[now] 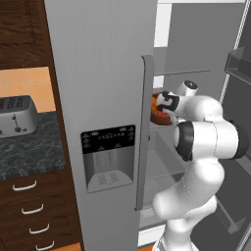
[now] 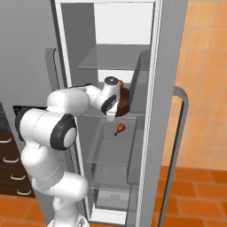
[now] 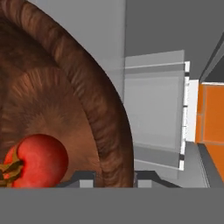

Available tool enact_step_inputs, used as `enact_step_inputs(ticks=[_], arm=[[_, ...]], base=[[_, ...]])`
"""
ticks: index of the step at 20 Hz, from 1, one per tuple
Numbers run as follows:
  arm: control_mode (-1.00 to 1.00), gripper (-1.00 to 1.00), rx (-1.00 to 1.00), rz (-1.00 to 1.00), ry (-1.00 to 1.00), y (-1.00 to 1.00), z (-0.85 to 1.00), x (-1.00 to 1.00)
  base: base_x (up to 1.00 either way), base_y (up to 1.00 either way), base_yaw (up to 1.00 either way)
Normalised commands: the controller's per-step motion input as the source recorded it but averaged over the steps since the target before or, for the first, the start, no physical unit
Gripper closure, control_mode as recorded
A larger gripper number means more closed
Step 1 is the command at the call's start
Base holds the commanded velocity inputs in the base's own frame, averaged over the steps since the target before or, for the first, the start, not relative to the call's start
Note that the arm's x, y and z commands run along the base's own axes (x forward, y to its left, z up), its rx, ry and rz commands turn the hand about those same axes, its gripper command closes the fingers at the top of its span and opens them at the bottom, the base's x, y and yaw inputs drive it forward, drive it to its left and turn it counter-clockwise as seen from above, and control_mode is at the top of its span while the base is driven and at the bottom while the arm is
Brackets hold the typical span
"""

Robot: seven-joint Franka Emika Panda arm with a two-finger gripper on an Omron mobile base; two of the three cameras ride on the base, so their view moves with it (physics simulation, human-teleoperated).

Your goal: Pick the chicken drumstick and tomato from their plates and place them in the bowl. Then put the bowl in the fridge.

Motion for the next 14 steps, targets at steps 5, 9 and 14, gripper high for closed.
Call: enact_step_inputs(ticks=[5,9,14], arm=[[-1.0,1.0,0.01,0.0,0.0,-0.01,-0.1,0.45],[-1.0,1.0,0.0,0.0,-0.05,0.0,-0.32,0.33],[-1.0,1.0,0.01,0.0,-0.09,0.0,-0.33,0.3]], base=[[0.0,0.0,0.0],[0.0,0.0,0.0],[0.0,0.0,0.0]])
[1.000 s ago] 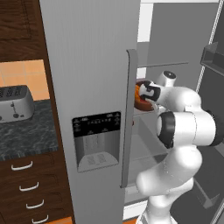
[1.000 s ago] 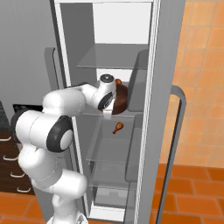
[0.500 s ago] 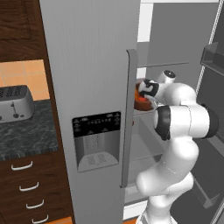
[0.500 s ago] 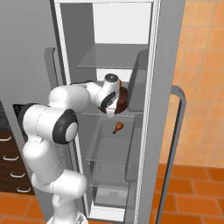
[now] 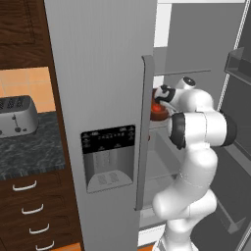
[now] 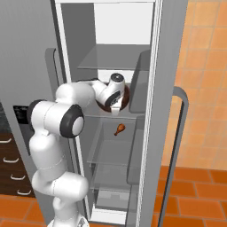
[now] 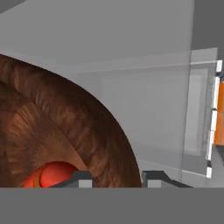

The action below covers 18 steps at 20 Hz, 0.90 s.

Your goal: Pick the chicken drumstick and tomato from their plates and place them in the bowl. Then put the bowl in the fridge.

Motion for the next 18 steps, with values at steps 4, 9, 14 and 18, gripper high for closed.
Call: enact_step_inputs(ticks=[4,9,14,18], arm=[[-1.0,1.0,0.02,0.0,-0.07,0.0,-0.17,0.42],[-1.0,-1.0,0.01,0.0,-0.06,0.0,-0.16,0.12],[-1.0,-1.0,0.01,-0.01,-0.05,0.0,-0.03,0.0],[-1.0,-1.0,0.02,0.0,-0.08,0.0,0.0,0.0]], base=[[0.0,0.0,0.0],[0.0,0.0,0.0],[0.0,0.0,0.0],[0.0,0.0,0.0]])
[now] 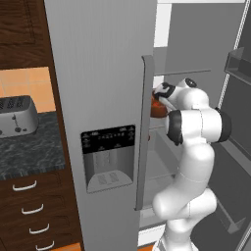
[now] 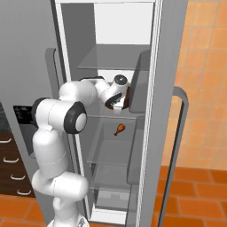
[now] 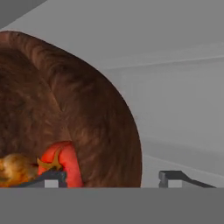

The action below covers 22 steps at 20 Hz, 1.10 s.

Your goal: Pick the chicken drumstick and tomato from their plates and place them in the bowl. Then put the bowl in the fridge.

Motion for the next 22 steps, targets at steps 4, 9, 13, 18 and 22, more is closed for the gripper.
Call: enact_step_inputs(ticks=[4,9,13,18,22], arm=[[-1.0,-1.0,0.03,0.0,-0.12,0.0,0.05,-0.1],[-1.0,-1.0,0.02,0.0,-0.17,0.09,0.57,-0.48],[-1.0,-1.0,0.0,0.0,-0.11,0.21,0.56,-0.71],[-1.0,-1.0,-0.02,0.0,-0.03,0.01,0.41,-0.9],[-1.0,-1.0,-0.07,0.0,0.0,0.01,0.43,-0.96]], base=[[0.0,0.0,0.0],[0.0,0.0,0.0],[0.0,0.0,0.0],[0.0,0.0,0.0],[0.0,0.0,0.0]])
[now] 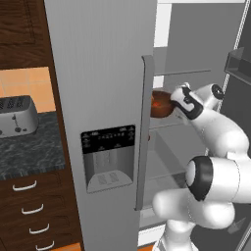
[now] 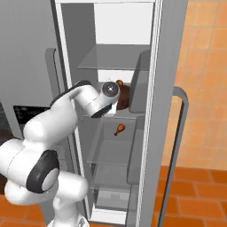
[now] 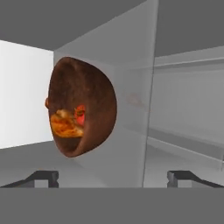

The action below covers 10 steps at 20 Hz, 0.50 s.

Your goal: Pick the chicken drumstick and tomato from their plates and place them in the bowl. Then put the bowl in the fridge.

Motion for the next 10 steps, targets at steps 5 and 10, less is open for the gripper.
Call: enact_step_inputs(ticks=[5,10], arm=[[-1.0,-1.0,-0.11,0.0,0.0,0.15,0.53,-1.0],[-1.0,-1.0,-0.28,0.02,-0.07,0.38,0.2,-1.0]], base=[[0.0,0.0,0.0],[0.0,0.0,0.0]])
